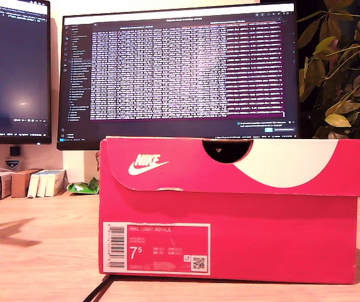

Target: Close the red shoebox by pushing the lid with your left arm and holding the box in place with your right arm

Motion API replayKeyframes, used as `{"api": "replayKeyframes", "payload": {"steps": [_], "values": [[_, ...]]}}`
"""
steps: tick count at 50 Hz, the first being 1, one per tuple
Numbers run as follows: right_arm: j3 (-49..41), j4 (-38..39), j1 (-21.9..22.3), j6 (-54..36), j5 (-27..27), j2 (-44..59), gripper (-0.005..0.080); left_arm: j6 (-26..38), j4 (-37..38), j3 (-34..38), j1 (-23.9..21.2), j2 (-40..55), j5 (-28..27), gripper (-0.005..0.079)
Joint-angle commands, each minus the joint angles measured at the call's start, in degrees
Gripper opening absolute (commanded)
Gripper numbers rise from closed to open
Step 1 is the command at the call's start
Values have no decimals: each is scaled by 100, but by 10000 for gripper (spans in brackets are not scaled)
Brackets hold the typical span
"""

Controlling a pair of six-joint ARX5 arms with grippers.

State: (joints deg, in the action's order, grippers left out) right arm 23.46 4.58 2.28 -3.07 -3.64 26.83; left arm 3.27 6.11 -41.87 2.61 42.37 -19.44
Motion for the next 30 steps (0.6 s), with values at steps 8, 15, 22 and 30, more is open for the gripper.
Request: {"api": "replayKeyframes", "payload": {"steps": [8,15,22,30], "values": [[-787,483,-50,291,66,24,-13,-26,-155,160,-70,-7,229,-19],[-848,566,-173,120,136,22,-13,-31,-433,391,-192,-15,236,-19],[-852,553,-190,0,232,22,-13,-48,-671,717,-262,-31,238,-19],[-1021,601,-190,-17,319,-15,-13,-144,-955,1156,-352,-293,343,-19]]}}
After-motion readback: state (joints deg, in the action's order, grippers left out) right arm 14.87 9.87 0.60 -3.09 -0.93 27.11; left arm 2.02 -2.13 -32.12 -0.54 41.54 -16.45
